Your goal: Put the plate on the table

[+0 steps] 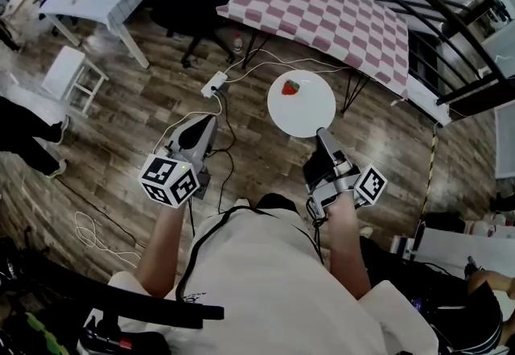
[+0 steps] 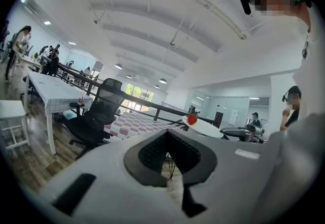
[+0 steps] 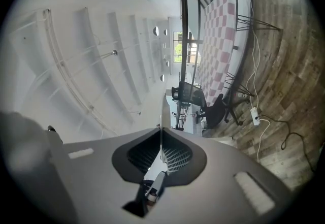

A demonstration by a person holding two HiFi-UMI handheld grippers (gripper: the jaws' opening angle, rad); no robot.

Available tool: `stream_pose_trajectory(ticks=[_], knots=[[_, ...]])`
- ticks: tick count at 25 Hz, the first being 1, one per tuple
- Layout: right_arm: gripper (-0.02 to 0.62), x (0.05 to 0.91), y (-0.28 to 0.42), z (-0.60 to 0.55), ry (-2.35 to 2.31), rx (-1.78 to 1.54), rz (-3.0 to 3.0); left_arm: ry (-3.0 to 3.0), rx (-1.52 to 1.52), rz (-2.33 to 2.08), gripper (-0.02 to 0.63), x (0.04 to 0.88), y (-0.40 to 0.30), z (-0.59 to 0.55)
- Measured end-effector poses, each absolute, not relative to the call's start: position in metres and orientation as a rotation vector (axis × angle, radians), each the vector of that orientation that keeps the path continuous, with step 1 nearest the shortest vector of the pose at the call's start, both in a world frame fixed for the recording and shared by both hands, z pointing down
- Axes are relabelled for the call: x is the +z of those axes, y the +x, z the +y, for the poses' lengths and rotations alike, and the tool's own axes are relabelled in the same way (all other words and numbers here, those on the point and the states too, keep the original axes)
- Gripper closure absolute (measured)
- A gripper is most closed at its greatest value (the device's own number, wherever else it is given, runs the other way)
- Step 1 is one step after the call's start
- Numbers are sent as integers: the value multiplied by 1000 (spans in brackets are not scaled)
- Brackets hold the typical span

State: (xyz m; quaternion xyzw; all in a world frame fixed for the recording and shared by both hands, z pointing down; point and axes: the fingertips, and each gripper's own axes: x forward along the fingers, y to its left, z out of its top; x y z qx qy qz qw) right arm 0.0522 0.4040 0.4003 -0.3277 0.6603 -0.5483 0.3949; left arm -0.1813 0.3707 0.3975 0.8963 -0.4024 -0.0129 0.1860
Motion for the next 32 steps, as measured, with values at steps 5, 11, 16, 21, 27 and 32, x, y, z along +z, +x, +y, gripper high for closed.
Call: stream_pose_trajectory(ticks=[5, 11, 16, 21, 27, 32], knots=[[577, 397, 47, 401, -826, -1388, 1674, 2509, -30, -1162, 601, 397, -199, 372], [578, 395, 46, 401, -817, -1381, 1685, 2523, -28, -1156, 600, 401, -201, 379], [577, 396, 52, 394, -807, -1383, 1679, 2539, 1, -1144, 600, 403, -188, 375], [578, 403, 68, 373, -810, -1401, 1686, 2533, 14, -1159, 600, 408, -170, 356], [578, 411, 95, 336, -812, -1423, 1681, 2516, 7, -1157, 600, 413, -141, 321], [577, 414, 114, 297, -799, -1442, 1700, 2486, -8, -1177, 600, 412, -123, 284]])
